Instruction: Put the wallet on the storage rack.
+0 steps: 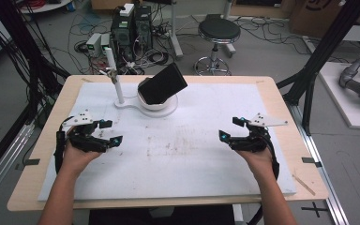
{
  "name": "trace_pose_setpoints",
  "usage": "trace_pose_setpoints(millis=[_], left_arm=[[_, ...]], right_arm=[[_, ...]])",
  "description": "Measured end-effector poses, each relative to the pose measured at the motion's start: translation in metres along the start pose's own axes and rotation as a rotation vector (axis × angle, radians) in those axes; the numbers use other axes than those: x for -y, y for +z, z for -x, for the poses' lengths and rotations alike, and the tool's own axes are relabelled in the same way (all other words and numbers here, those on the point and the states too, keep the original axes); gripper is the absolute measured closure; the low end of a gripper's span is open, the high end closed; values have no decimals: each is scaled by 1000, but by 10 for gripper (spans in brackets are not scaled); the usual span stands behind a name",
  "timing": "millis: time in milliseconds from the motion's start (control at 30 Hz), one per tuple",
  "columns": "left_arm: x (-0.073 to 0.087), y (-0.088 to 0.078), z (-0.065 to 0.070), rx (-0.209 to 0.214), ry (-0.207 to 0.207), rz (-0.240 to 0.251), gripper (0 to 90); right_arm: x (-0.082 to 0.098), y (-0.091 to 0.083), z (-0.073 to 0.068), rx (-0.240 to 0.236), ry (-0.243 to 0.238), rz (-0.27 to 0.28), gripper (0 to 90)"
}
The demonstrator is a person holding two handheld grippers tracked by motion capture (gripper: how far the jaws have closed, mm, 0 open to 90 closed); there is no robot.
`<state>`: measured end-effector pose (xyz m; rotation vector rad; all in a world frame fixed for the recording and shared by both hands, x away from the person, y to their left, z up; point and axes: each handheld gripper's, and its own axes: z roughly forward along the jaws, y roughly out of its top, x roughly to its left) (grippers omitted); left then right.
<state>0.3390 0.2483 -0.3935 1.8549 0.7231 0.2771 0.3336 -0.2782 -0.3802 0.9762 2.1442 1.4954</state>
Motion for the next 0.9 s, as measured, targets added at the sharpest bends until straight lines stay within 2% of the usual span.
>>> trace_pose_setpoints(millis=[100,133,300,533,900], left_arm=[[1,0,1,7,5,1,148],[1,1,2,11,-1,3,148],[2,4,3,19,7,-4,147],[2,3,2,13,4,-2,145],[2,5,2,20,2,-5,145]], right_arm=[[7,5,-1,-4,12,20,165],[9,6,-2,-7,19,10,165],[9,6,-5,-7,4,13,165],[13,5,-1,-4,27,7,165],[15,8,1,-4,28,-5,165]])
